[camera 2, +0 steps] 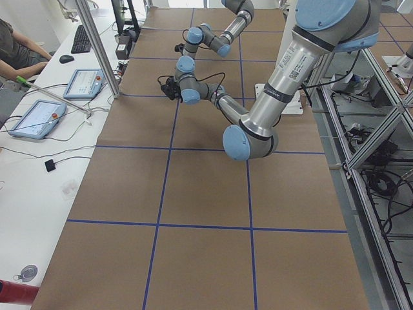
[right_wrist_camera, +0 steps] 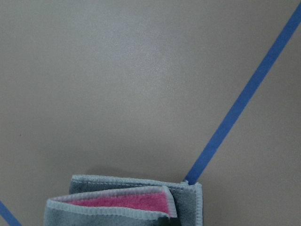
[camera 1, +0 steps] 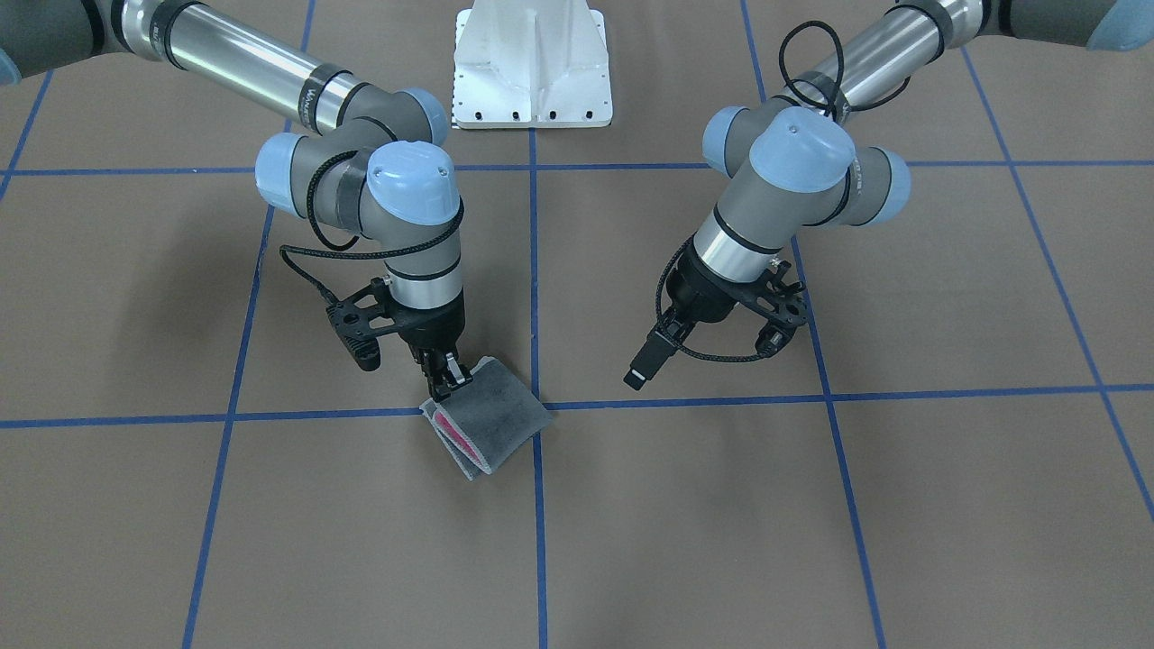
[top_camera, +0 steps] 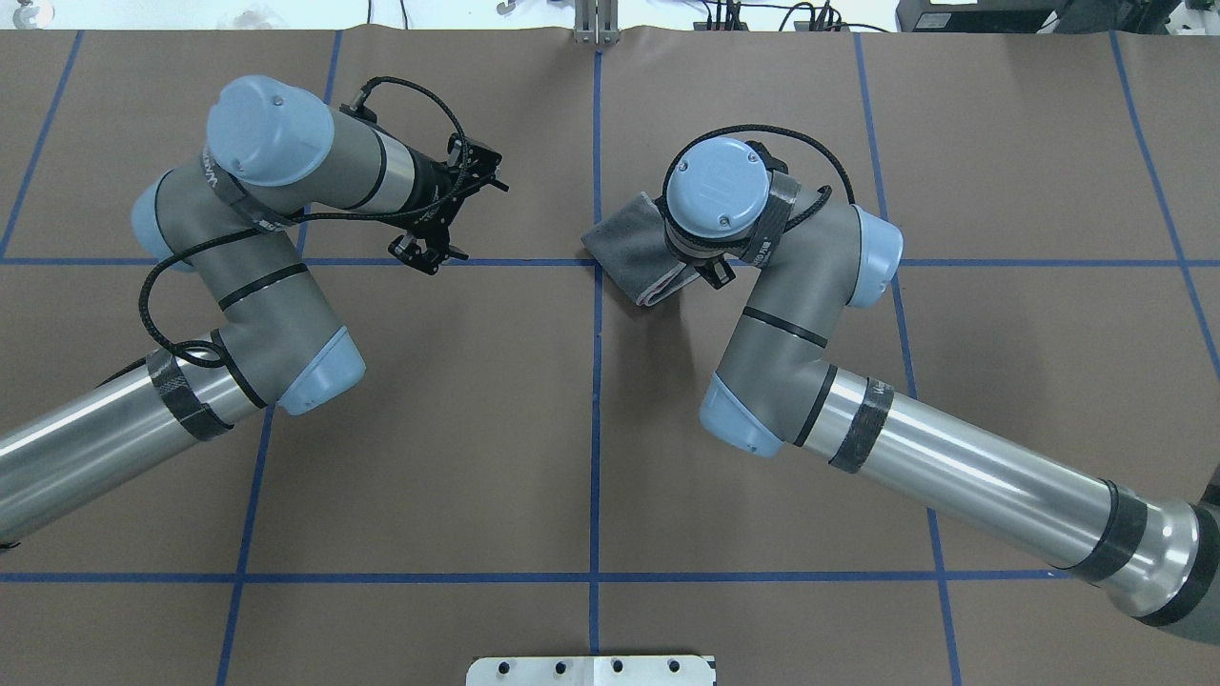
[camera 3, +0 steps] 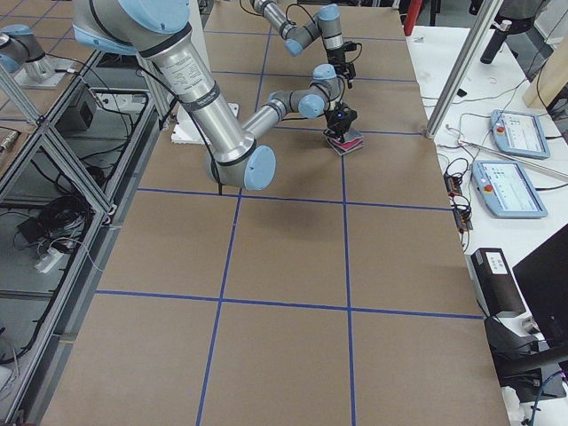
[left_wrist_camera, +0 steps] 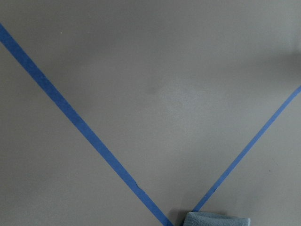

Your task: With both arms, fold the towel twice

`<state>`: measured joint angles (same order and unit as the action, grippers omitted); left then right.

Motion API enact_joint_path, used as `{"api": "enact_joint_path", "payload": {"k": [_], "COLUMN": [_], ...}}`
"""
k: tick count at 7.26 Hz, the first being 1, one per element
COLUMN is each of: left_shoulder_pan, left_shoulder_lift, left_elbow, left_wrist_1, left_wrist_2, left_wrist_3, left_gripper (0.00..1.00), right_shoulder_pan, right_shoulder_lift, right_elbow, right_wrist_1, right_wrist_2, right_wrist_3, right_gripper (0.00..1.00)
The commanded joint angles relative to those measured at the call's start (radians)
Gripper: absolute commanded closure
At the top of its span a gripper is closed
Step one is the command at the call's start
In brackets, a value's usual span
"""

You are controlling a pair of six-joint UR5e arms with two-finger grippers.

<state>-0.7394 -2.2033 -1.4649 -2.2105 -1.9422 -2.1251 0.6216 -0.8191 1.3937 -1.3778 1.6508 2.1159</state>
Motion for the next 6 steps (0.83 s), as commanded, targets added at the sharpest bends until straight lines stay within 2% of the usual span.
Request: {"api": "enact_joint_path", "payload": {"k": [1, 4, 5, 6], "left_shoulder_pan": [0.002, -0.009, -0.024, -0.028], "left_shoulder_lift": [-0.001, 0.005, 0.02, 0.104], "left_elbow": [0.0, -0.011, -0.032, -0.102], "left_wrist_1": [0.0, 0.0, 0.0, 0.009], "left_wrist_2": [0.0, -0.006, -0.01, -0.014], "left_wrist_3": [0.002, 0.013, 0.077, 0.185], "left_gripper": [0.0, 0.0, 0.0, 0.0], "right_shoulder_pan": [0.018, 0.079, 0.117, 0.151], "right_shoulder_lift": [-0.002, -0.017, -0.066, -0.15], "right_elbow": [-0.009, 0.001, 0.042, 0.129], "right_wrist_1": [-0.001, 0.002, 0.005, 0.003], "right_wrist_2": [0.0, 0.041, 0.119, 0.153], "right_wrist_3": [-0.002, -0.091, -0.168, -0.277], "right_gripper": [0.0, 0.0, 0.0, 0.0]}}
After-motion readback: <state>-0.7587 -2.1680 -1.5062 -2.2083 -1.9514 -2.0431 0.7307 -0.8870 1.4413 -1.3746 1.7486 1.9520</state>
